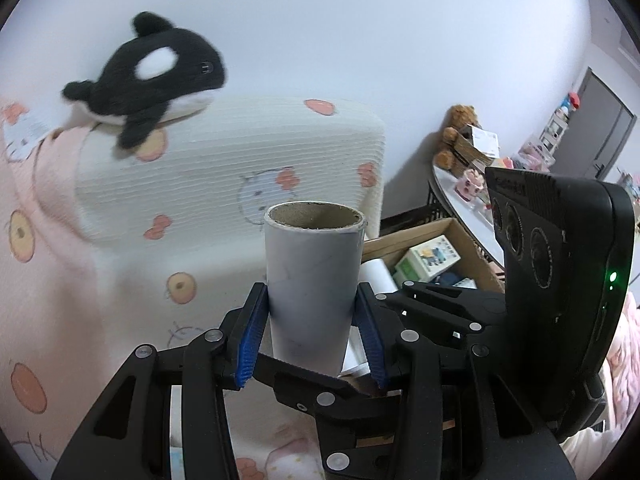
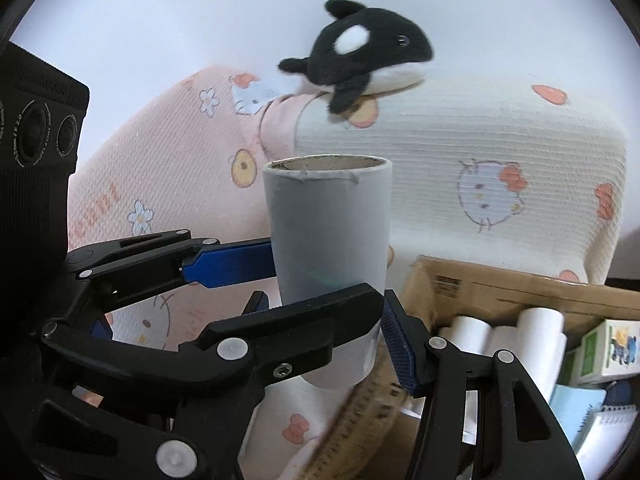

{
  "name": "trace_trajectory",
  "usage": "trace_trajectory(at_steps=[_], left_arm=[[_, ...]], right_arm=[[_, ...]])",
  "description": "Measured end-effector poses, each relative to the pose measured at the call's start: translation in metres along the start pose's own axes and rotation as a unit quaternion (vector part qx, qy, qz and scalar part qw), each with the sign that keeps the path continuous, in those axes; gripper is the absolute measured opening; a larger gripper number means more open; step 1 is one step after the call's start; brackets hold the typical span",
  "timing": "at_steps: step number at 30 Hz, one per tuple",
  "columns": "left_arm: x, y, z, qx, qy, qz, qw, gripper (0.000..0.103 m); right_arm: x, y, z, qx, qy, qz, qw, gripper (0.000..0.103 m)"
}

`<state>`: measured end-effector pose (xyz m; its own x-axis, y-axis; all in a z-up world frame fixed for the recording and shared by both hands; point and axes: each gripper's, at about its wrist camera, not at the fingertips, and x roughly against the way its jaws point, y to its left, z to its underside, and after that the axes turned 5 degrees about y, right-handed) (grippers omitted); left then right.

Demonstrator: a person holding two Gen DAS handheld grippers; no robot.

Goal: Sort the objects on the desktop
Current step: 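Carry the held tube with the left tool over the cardboard box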

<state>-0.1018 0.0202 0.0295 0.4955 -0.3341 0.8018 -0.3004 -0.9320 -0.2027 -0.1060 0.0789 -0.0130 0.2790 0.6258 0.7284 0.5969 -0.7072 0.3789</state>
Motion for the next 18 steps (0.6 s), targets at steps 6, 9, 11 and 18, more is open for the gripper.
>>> trace_trajectory(at_steps=[6, 9, 11, 18], left_arm=[[-0.019, -0.028, -0.01, -0.021, 0.016, 0.013, 0.9996, 0.048], [-0.029, -0.037, -0.01, -0.023, 0.028, 0.022, 0.9991, 0.048], [-0.039, -0.041, -0.01, -0.021, 0.043, 0.034, 0.9983, 0.048], [-0.064, -0.043, -0.005, -0.003, 0.086, 0.046, 0.9952, 0.048]], right_arm=[[0.017, -0.027, 0.01, -0.028, -0.005, 0.003, 1.0, 0.054], [0.022, -0.038, 0.017, -0.037, -0.001, 0.011, 0.999, 0.054], [0.024, -0.045, 0.022, -0.04, 0.001, 0.019, 0.999, 0.054], [0.024, -0.064, 0.038, -0.051, 0.018, 0.018, 0.998, 0.054]])
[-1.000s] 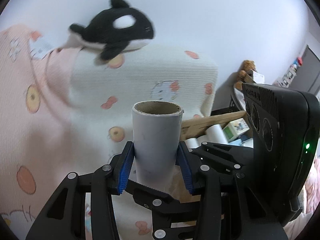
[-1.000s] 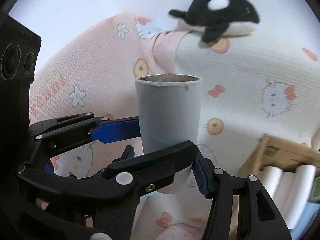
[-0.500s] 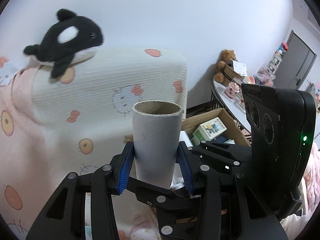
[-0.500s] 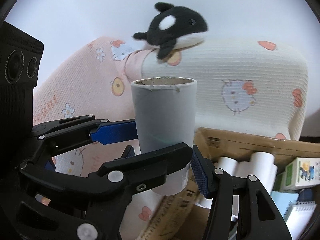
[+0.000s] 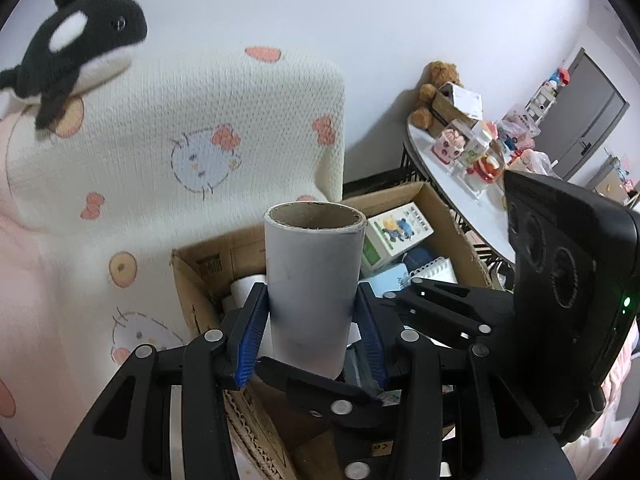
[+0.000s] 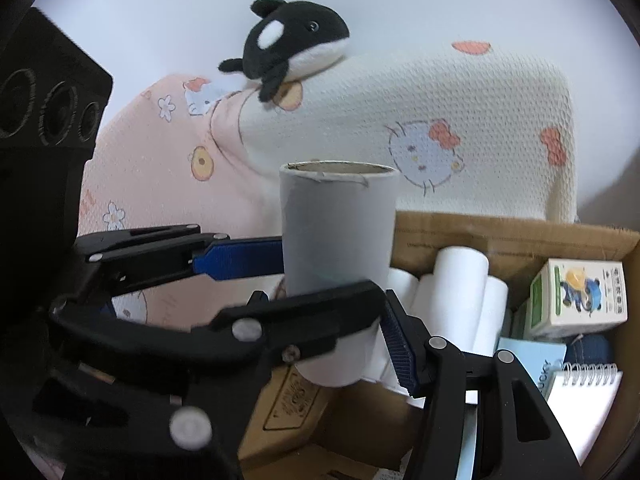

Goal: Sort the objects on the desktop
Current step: 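Carry the held tube with the left tool over the cardboard box, then lower the tube among the white rolls and open the left tool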

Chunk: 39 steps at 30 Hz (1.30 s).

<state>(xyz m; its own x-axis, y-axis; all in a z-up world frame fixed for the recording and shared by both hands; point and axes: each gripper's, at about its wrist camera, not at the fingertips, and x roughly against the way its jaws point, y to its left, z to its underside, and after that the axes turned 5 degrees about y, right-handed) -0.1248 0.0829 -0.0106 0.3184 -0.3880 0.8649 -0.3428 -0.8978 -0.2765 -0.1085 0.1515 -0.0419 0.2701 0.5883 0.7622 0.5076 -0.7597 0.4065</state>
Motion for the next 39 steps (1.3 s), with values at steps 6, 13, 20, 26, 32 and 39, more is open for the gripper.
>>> trace_trajectory(at_steps=[6, 13, 20, 26, 32, 39], left_arm=[[-0.02, 0.015, -0.004, 0.052, 0.042, 0.035, 0.9971, 0.048], [-0.046, 0.024, -0.004, 0.09, 0.083, 0.04, 0.9916, 0.048], [-0.06, 0.027, -0.01, 0.102, 0.102, 0.022, 0.9892, 0.048], [-0.077, 0.033, -0.013, 0.12, 0.13, 0.004, 0.9842, 0.048], [-0.084, 0.033, -0.017, 0.126, 0.141, 0.01, 0.9819, 0.048], [-0.084, 0.036, -0.02, 0.141, 0.144, 0.005, 0.9794, 0.048]], right_arm=[[0.001, -0.011, 0.007, -0.005, 0.007, -0.003, 1.0, 0.053], [-0.001, -0.022, 0.01, -0.015, 0.02, 0.019, 0.999, 0.053], [0.009, -0.023, 0.014, 0.005, 0.019, 0.047, 0.999, 0.053], [0.006, -0.032, 0.015, 0.002, 0.029, 0.082, 0.996, 0.053], [0.004, -0.041, 0.018, -0.004, 0.035, 0.08, 0.996, 0.053], [-0.003, -0.05, 0.017, -0.01, 0.043, 0.083, 0.996, 0.053]])
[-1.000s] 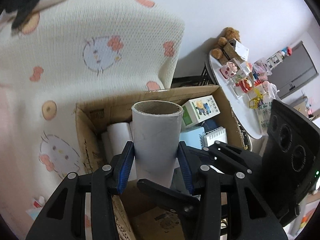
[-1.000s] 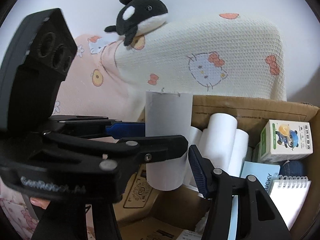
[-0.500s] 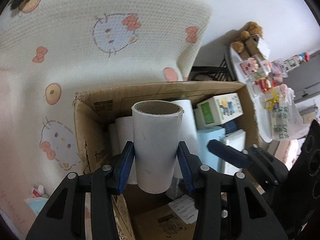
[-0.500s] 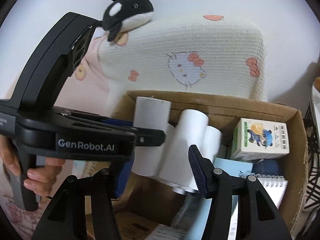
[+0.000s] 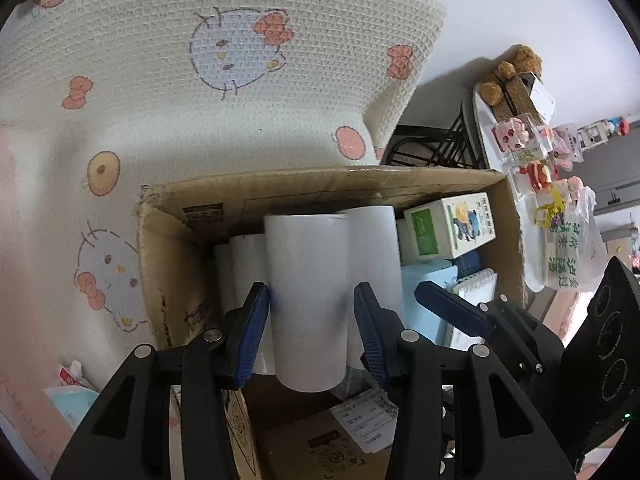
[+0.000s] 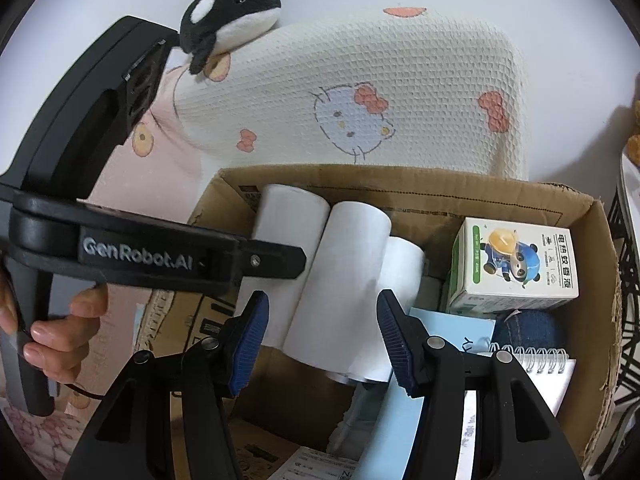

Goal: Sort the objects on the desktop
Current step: 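Lower the tube among the white rolls and open the left tool, then withdraw the left tool from the box back toward the blanket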

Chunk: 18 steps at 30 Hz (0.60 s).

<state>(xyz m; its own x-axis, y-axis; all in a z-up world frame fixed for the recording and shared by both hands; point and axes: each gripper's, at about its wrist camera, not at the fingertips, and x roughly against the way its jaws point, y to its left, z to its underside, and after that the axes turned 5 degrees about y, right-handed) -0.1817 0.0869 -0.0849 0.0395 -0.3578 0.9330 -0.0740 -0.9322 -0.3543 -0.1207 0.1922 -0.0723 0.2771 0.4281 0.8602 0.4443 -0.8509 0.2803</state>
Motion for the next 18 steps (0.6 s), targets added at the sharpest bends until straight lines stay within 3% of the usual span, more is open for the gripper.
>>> trace_trajectory(at_steps=[6, 8, 10, 15, 18], left_arm=[[0.001, 0.002, 0.001, -0.002, -0.002, 0.005, 1.0, 0.047], [0.002, 0.002, 0.002, -0.002, -0.004, 0.005, 1.0, 0.033], [0.006, 0.002, 0.004, -0.008, -0.018, -0.006, 0.9998, 0.027], [0.023, 0.001, 0.012, -0.026, -0.056, -0.018, 0.9979, 0.029], [0.04, 0.002, 0.024, -0.05, -0.085, -0.024, 0.9948, 0.045]], right_arm=[[-0.004, -0.002, 0.002, -0.005, 0.008, -0.006, 1.0, 0.053], [-0.004, -0.003, 0.002, -0.005, 0.009, -0.007, 1.0, 0.053], [-0.003, -0.003, 0.002, -0.007, 0.009, -0.008, 1.0, 0.053], [0.007, 0.004, 0.002, -0.004, -0.004, -0.006, 1.0, 0.053], [0.016, 0.011, 0.002, -0.001, -0.014, -0.008, 1.0, 0.053]])
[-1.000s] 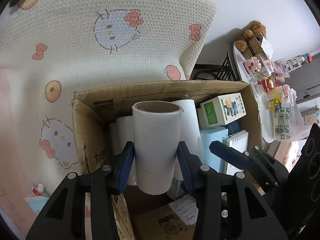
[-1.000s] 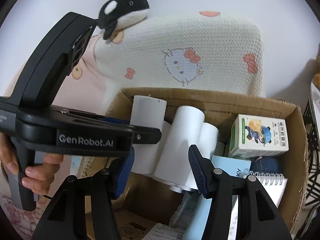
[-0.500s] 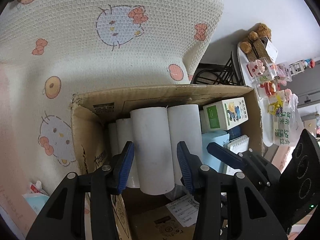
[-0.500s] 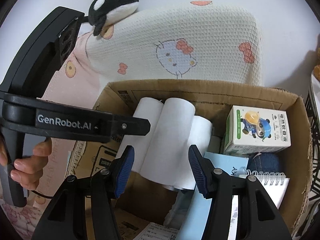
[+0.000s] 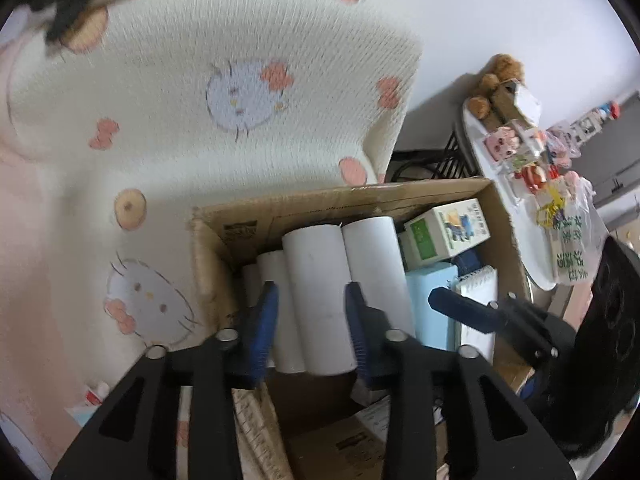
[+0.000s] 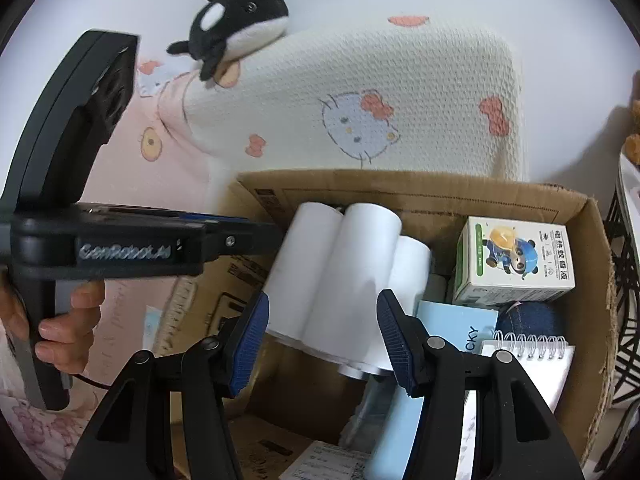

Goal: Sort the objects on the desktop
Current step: 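Withdraw the left tool from the box back toward the blanket, then move the left tool down to the blue wipes pack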

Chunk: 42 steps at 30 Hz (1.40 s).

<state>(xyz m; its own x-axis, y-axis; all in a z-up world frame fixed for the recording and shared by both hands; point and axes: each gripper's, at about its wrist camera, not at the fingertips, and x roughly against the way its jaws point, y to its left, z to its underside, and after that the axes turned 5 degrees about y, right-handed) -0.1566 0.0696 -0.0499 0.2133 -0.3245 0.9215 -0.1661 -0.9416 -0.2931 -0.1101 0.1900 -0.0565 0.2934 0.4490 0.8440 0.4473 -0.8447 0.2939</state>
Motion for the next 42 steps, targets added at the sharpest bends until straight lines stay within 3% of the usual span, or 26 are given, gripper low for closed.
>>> trace_trajectory(at_steps=[3, 8, 15, 17, 20, 23, 28, 33, 38, 40, 42], left_arm=[[0.027, 0.006, 0.013, -0.016, -0.058, -0.011, 0.9981, 0.05], [0.062, 0.034, 0.044, -0.007, -0.134, -0.068, 0.9887, 0.058], [0.076, 0.068, 0.091, -0.011, -0.164, -0.152, 0.9746, 0.059], [0.08, 0.078, 0.104, -0.005, -0.17, -0.154, 0.9734, 0.059], [0.088, 0.092, 0.12, 0.008, -0.18, -0.128, 0.9752, 0.059], [0.099, 0.102, 0.134, 0.012, -0.206, -0.125, 0.9704, 0.059], [0.117, 0.125, 0.175, 0.032, -0.266, -0.181, 0.9462, 0.059], [0.129, 0.146, 0.225, 0.055, -0.28, -0.242, 0.9274, 0.059], [0.149, 0.167, 0.264, 0.11, -0.294, -0.26, 0.9132, 0.059], [0.156, 0.17, 0.272, 0.121, -0.3, -0.277, 0.9049, 0.059], [0.16, 0.171, 0.274, 0.121, -0.306, -0.278, 0.9026, 0.059]], right_arm=[[0.008, 0.011, 0.001, 0.007, -0.009, -0.001, 1.0, 0.054], [0.018, 0.035, 0.0, 0.025, -0.016, -0.016, 0.999, 0.055], [0.019, 0.072, 0.001, 0.062, -0.011, -0.023, 0.998, 0.055], [0.019, 0.082, 0.0, 0.072, -0.01, -0.023, 0.997, 0.055], [0.019, 0.098, -0.003, 0.086, -0.01, -0.025, 0.996, 0.055], [0.021, 0.113, -0.004, 0.095, -0.015, -0.032, 0.995, 0.055], [0.021, 0.129, -0.002, 0.089, -0.035, -0.057, 0.994, 0.055], [0.005, 0.141, 0.003, 0.09, -0.029, -0.055, 0.994, 0.055], [-0.007, 0.163, 0.001, 0.119, -0.026, -0.061, 0.991, 0.055], [-0.007, 0.176, 0.001, 0.14, -0.041, -0.068, 0.987, 0.055], [-0.004, 0.187, 0.001, 0.16, -0.06, -0.077, 0.982, 0.056]])
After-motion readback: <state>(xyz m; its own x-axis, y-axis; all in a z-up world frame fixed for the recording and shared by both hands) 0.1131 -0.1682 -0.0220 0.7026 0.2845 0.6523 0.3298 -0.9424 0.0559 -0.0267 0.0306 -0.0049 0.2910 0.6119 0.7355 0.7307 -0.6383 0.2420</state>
